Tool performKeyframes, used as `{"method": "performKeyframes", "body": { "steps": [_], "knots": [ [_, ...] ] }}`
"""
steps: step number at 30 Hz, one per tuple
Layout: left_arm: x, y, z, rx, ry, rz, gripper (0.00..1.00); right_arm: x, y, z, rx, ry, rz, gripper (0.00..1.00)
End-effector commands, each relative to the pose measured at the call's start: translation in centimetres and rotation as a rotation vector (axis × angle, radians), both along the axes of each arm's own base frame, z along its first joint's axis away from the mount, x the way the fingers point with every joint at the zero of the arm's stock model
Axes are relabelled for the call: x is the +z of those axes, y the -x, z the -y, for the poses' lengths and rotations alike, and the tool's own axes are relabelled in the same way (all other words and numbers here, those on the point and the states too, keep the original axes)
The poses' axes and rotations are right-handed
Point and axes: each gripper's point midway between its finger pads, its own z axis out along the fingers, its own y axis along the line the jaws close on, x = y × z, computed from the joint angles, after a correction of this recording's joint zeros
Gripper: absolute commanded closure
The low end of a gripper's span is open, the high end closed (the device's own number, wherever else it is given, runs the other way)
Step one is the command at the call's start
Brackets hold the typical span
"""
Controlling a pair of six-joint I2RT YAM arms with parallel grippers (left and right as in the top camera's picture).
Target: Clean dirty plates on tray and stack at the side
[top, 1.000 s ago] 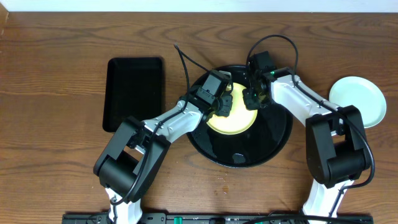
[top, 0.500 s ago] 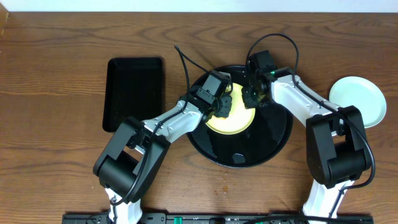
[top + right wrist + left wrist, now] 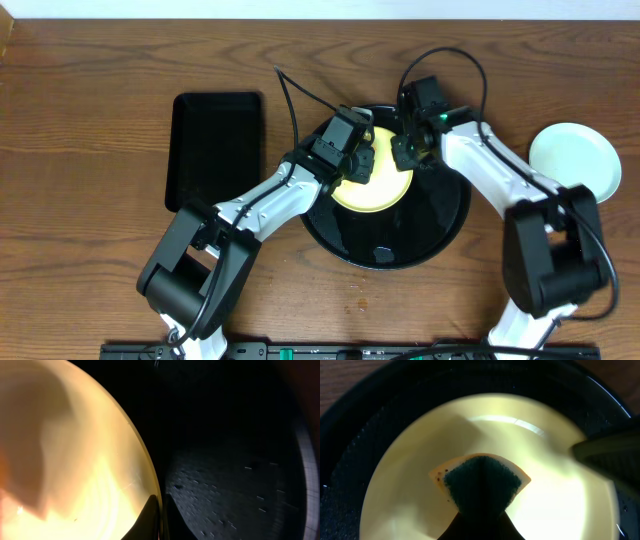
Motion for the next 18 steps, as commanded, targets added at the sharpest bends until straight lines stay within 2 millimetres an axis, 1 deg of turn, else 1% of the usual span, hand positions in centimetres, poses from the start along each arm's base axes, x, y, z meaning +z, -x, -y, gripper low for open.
{"method": "performKeyframes", "body": {
  "steps": [1,3,5,8,10,11,13,16,18],
  "knots": [
    [1.0,-0.3,-0.2,-0.006,-0.002,0.031,0.92,3.1,-0.2,-0.1,0.008,0.03,0.087,0.99],
    [1.0,-0.3,-0.2,-0.006,-0.003,0.03,0.92,3.9,0.1,-0.9,0.026,0.022,0.105,0.99],
    [1.0,-0.3,-0.2,-0.006,-0.003,0.03,0.92,4.3,0.4,-1.4,0.041,0.025,0.113,0.99],
    [1.2,-0.4,-0.3,-0.007,-0.004,0.038,0.92,4.4,0.4,-1.3,0.043,0.097,0.141,0.99],
    [2.3,-0.8,-0.9,-0.007,-0.002,0.063,0.92,4.7,0.3,-1.2,0.042,0.146,0.164,0.99],
    [3.2,-1.1,-1.3,0.004,0.006,0.077,0.92,4.9,0.1,-1.2,0.041,0.174,0.184,0.99],
    [5.4,-1.8,-3.0,0.049,0.012,0.114,0.92,5.4,-0.2,-1.2,0.039,0.222,0.222,0.99],
    [9.4,-2.7,-6.8,0.149,0.008,0.177,0.92,6.5,-0.8,-1.0,0.05,0.309,0.29,0.99],
    [11.6,-2.9,-9.6,0.209,0.007,0.203,0.92,7.4,-0.9,-1.2,0.056,0.354,0.332,0.99]
  ]
}}
